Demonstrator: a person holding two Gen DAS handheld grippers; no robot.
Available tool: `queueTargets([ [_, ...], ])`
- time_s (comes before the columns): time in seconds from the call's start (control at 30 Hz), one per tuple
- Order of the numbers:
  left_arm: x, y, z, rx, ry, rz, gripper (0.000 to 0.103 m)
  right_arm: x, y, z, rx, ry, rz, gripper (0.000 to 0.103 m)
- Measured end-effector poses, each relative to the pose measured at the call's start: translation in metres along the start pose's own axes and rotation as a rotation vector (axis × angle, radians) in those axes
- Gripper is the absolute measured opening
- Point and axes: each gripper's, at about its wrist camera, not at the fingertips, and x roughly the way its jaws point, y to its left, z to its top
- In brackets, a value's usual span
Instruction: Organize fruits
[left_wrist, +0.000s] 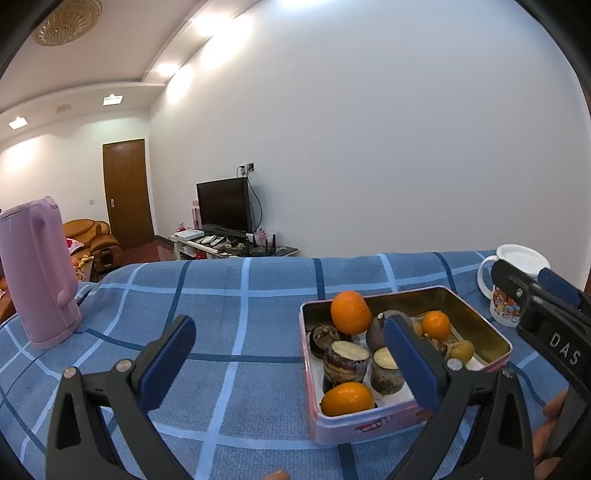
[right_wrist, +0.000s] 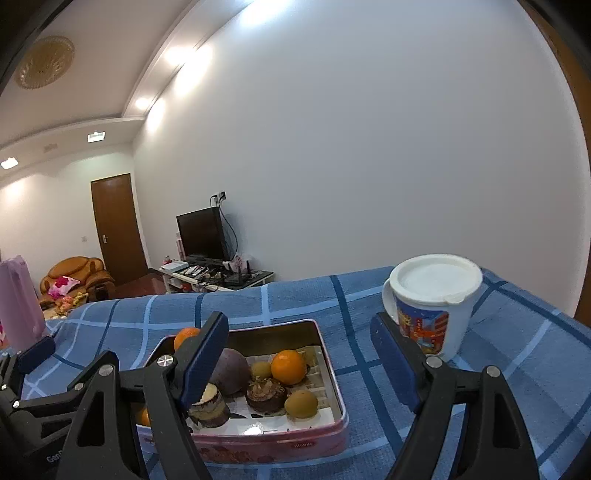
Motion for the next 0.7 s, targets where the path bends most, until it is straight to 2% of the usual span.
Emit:
queueTargets([
  [0.1, -0.006, 0.0, -0.001, 0.002, -0.006, -0.007, 0.103, -0.012, 0.003, -0.001, -0.014, -0.032, -0.011, 0.081],
  [0.4, -0.023, 0.0, -0.006, 0.011, -0.025, -0.036, 0.103, -0.038, 0.01, -0.007, -0.055, -0.052, -0.022, 0.081],
  [0.7, -0.046, 0.007, -0.011, -0.02, -0.046, -0.041, 0.103, -0.071, 0.012, -0.011, -0.089, -0.117, -0.047, 0.081],
])
